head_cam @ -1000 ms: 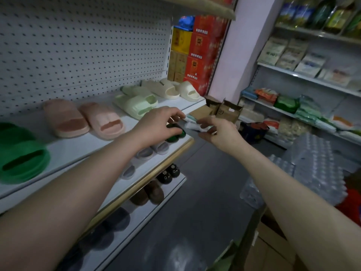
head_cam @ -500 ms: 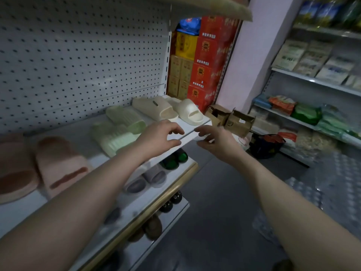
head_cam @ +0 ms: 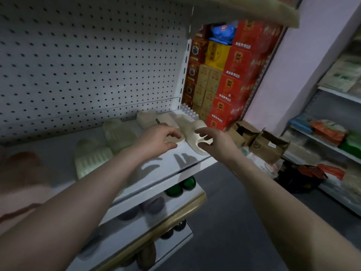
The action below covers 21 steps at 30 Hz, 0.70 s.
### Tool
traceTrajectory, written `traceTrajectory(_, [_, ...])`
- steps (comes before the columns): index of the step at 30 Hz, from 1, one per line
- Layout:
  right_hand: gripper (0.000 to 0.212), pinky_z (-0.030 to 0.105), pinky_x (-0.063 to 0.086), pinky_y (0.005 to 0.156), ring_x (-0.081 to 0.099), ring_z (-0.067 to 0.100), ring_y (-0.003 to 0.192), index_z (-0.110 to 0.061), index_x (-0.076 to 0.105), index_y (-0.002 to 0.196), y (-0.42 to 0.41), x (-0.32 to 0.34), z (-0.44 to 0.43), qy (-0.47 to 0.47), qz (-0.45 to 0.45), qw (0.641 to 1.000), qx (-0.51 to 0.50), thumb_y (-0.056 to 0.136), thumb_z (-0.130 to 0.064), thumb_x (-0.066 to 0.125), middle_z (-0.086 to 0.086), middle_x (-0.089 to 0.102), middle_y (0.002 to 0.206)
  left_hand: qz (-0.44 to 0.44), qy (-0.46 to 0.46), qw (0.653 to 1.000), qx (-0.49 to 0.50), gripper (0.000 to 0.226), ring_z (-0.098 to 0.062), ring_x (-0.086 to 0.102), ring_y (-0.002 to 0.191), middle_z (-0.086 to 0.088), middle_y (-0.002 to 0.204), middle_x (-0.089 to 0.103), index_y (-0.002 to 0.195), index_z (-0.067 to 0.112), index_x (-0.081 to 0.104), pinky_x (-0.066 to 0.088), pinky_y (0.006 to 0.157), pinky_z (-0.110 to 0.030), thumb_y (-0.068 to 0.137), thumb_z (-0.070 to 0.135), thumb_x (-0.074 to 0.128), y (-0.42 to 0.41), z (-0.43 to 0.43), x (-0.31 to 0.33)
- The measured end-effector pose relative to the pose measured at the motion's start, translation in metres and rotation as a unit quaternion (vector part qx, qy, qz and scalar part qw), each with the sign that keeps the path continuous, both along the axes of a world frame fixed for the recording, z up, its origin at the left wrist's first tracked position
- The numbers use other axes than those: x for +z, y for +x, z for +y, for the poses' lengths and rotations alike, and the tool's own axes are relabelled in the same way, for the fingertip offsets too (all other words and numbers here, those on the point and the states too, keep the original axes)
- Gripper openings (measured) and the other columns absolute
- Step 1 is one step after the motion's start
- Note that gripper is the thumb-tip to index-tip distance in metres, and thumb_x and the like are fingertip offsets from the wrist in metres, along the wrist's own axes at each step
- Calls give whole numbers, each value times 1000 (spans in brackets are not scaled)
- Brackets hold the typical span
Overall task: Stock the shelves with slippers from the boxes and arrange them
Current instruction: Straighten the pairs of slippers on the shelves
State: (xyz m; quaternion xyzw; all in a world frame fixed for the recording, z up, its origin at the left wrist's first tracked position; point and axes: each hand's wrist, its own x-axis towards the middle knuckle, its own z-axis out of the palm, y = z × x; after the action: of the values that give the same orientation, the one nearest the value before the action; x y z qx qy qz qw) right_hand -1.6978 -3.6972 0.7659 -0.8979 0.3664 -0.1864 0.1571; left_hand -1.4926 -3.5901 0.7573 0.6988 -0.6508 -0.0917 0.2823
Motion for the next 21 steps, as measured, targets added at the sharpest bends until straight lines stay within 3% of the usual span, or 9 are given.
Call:
traceTrajectory(4, [50, 41, 48, 95, 57, 24, 117, -27, 60, 132, 13, -11, -64, -41, 9, 997, 66, 83, -22, 72, 2, 64, 127, -12, -21, 996, 91, 33, -10, 53, 115, 10, 124, 59, 117, 30, 65, 36, 89, -20, 84, 28, 71, -4, -32, -5])
traceTrajectory(10, [65, 45, 41, 105, 39, 33, 134, -30, 41, 147, 29, -30, -123, -46, 75, 993, 80, 88, -42, 65, 9, 41, 149, -50, -3, 972, 228, 58, -27, 47, 124, -5, 138, 48, 134, 27, 53, 40, 104, -35, 79, 24, 71, -19, -69, -36])
traceTrajectory(14, [71, 47, 36, 110, 33, 38, 136, -30, 34, 150, 34, -44, -135, -51, 117, 987, 100, 88, -52, 62, 9, 32, 154, -76, 13, 951, 299, 64, -35, 38, 130, -9, 147, 38, 141, 21, 45, 42, 103, -44, 81, 19, 67, -30, -75, -47])
traceTrajectory(21, [71, 47, 35, 108, 30, 38, 133, -32, 30, 149, 34, -51, -146, -76, 118, 981, 137, 88, -49, 62, 8, 29, 151, -100, 61, 934, 337, 82, -37, 34, 133, -15, 150, 31, 146, 11, 33, 37, 105, -41, 77, 25, 73, -32, -108, -58])
